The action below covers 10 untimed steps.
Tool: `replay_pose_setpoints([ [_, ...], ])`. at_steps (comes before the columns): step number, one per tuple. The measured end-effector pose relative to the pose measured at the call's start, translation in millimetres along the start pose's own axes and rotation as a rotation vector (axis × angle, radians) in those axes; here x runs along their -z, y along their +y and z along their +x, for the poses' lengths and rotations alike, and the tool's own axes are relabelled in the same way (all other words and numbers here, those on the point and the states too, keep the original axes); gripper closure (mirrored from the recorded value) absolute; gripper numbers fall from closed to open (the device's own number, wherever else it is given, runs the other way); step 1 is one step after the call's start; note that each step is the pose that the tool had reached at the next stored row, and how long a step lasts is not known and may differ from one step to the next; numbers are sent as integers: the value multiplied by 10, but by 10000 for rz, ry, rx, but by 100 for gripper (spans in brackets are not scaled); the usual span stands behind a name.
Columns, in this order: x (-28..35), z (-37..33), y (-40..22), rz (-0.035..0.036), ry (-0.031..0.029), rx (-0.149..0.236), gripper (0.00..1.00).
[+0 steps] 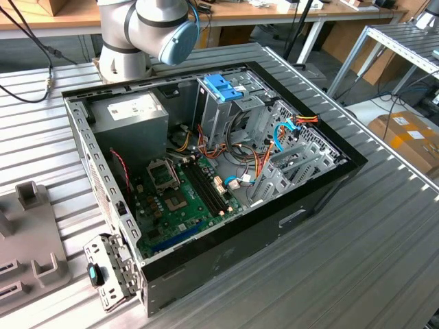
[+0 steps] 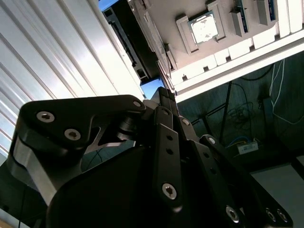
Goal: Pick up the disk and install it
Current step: 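Pick up the disk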
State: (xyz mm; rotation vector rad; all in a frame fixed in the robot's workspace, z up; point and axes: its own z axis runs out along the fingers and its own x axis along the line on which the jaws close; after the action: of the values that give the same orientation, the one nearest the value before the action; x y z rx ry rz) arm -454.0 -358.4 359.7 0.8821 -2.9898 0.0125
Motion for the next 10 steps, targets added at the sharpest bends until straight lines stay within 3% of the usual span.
replay_pose_setpoints([
  [6,0,0,0,1,0,44,89],
  [10,0,0,0,8,0,311,89],
])
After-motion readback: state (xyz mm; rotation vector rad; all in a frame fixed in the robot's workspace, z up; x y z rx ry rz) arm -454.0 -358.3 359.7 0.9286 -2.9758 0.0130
